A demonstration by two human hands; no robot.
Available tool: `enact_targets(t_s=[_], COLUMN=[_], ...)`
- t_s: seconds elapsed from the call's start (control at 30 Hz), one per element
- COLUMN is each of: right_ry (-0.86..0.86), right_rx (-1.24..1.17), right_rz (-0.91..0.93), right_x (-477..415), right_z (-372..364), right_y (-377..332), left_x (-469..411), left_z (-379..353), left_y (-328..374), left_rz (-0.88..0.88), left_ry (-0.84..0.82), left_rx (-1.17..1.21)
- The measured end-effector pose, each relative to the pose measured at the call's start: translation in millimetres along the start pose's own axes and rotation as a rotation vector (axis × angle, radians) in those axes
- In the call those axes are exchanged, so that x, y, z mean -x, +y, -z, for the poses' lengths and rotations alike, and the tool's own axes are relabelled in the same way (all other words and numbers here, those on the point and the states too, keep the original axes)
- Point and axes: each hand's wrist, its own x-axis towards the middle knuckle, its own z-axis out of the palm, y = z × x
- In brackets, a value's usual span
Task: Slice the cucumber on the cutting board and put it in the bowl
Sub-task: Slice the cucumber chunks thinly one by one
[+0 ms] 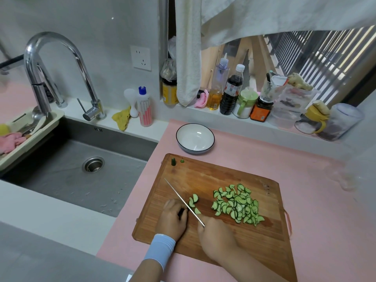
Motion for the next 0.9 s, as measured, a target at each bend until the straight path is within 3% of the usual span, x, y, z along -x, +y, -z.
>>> enact_targets(t_s=[0.43, 0.9], right_ry=[0.083, -0.006], right_rx=[0.029, -0.063], right_rz=[0.055, -0.017], right_x=[16, 4], right_z=[-6, -3], right_y=[9, 5], left_x=[2, 1], left_z=[2, 4], left_y=[-2, 1], left_rz=[0.019, 0.018], left_ry=[0.013, 0.036], left_rx=[-0.011, 0.018])
